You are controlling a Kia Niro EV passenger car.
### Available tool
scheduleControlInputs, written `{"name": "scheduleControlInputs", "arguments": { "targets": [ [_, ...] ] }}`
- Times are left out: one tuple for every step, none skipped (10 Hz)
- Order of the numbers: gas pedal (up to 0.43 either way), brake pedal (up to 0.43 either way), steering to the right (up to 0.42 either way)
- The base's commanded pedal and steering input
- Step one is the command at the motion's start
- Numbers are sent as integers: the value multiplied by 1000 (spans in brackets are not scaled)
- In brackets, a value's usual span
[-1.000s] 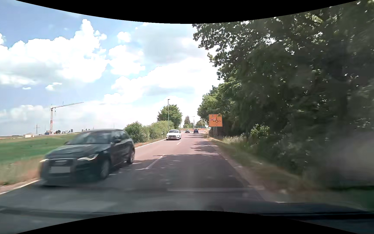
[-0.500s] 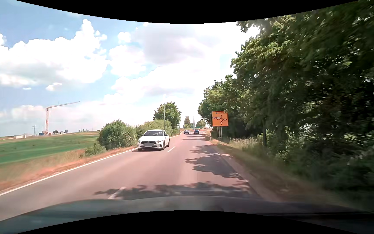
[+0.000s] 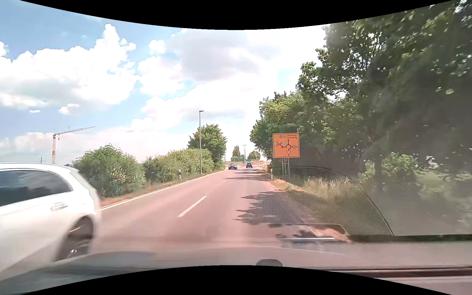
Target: Follow the waypoints while adhering to traffic rules and regulations
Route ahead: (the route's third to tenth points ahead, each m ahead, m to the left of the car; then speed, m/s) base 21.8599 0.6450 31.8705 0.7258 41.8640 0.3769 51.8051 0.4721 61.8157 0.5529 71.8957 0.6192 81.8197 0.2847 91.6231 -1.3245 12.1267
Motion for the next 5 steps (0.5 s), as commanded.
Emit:
{"name": "scheduleControlInputs", "arguments": {
  "targets": [
    [130, 0, -3],
    [130, 0, -3],
    [130, 0, -3],
    [130, 0, -3],
    [130, 0, -3]
  ]
}}
